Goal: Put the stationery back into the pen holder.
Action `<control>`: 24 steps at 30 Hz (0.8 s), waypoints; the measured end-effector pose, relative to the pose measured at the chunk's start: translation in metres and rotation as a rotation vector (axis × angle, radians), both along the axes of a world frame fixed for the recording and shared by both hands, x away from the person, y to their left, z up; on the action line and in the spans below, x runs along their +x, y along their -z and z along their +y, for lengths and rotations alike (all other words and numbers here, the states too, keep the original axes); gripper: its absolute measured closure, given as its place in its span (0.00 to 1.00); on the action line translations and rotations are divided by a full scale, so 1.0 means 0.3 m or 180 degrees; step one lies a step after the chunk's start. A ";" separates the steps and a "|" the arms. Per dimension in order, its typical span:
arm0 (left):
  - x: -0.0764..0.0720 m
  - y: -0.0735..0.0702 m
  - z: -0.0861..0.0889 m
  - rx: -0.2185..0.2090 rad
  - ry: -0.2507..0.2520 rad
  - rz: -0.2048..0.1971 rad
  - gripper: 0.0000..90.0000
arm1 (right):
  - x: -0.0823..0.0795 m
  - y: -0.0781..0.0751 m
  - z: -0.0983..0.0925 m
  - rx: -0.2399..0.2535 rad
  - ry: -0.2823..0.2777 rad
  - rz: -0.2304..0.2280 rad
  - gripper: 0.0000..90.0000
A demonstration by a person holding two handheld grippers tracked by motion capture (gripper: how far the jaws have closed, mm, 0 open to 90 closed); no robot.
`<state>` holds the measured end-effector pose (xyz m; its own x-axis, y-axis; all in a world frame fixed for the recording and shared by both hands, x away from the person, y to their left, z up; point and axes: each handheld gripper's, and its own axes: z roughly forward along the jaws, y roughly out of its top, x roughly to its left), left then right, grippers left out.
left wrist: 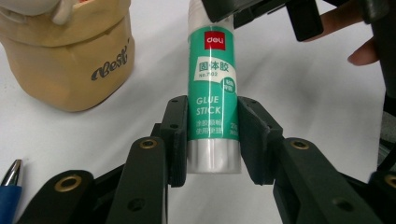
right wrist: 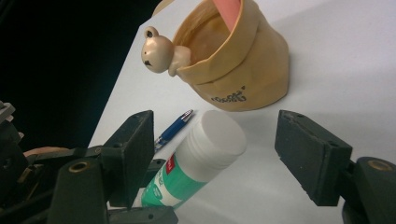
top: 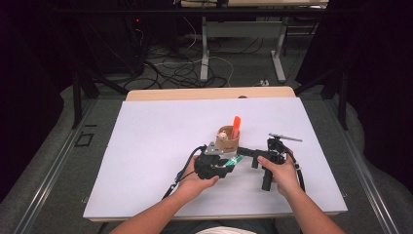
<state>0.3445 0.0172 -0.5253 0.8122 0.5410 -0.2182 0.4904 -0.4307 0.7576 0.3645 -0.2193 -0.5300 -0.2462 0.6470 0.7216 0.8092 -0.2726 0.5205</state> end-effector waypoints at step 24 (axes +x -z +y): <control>-0.004 0.000 -0.007 -0.0022 0.0033 0.0010 0.73 | 0.000 0.019 0.017 0.0278 0.0020 0.0180 0.55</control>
